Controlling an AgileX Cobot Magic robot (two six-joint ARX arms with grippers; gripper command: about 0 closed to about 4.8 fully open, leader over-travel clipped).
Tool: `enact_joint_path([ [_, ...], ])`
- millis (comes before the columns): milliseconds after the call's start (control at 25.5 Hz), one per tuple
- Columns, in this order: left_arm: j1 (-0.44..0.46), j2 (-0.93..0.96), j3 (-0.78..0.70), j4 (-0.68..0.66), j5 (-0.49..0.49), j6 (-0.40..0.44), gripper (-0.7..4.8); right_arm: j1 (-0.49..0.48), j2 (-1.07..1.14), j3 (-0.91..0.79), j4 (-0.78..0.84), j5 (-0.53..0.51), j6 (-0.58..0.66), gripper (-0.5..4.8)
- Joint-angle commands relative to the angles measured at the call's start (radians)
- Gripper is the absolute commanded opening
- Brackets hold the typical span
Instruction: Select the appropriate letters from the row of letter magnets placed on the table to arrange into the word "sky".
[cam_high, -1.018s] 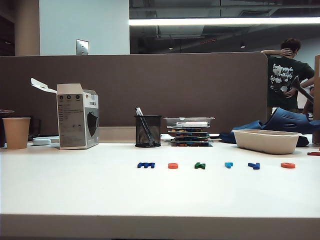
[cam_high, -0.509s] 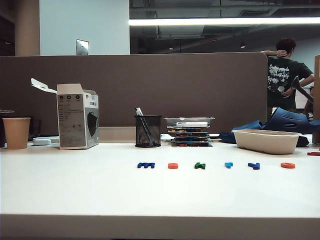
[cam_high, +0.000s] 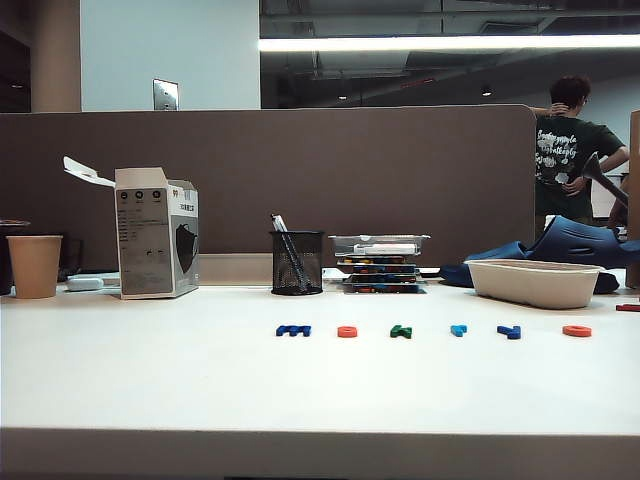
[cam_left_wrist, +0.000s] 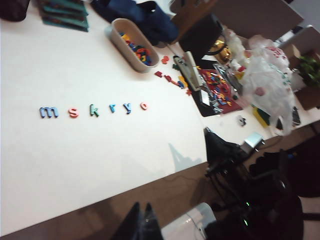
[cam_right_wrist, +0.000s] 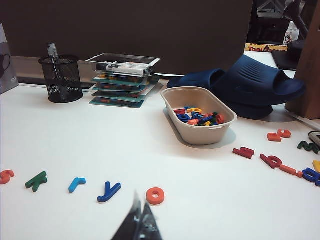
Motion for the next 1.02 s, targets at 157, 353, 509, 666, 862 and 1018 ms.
enact_joint_path([
  [157, -0.172, 0.144, 0.100, -0.111, -0.322, -0.145, -0.04, 0.000, 0.001, -0.006, 0.011, 0.006, 0.001, -0.05],
  [353, -0.328, 0.198, 0.100, -0.101, -0.467, -0.238, -0.05, 0.000, 0.001, -0.006, 0.009, 0.010, 0.001, -0.05],
  [509, -0.485, 0.239, 0.100, -0.067, -0.607, -0.285, -0.05, 0.000, 0.001, -0.006, 0.009, 0.044, 0.002, -0.05],
  [666, -0.613, 0.280, 0.100, -0.035, -0.737, -0.321, -0.05, 0.000, 0.001, -0.005, 0.009, 0.043, 0.002, -0.05],
  [862, -0.708, 0.327, 0.100, -0.022, -0.835, -0.336, -0.05, 0.000, 0.001, -0.006, 0.010, 0.040, 0.002, -0.05],
  [1018, -0.721, 0.336, 0.100, -0.006, -0.890, -0.336, -0.04, 0.000, 0.001, -0.006, 0.009, 0.039, 0.002, -0.05],
])
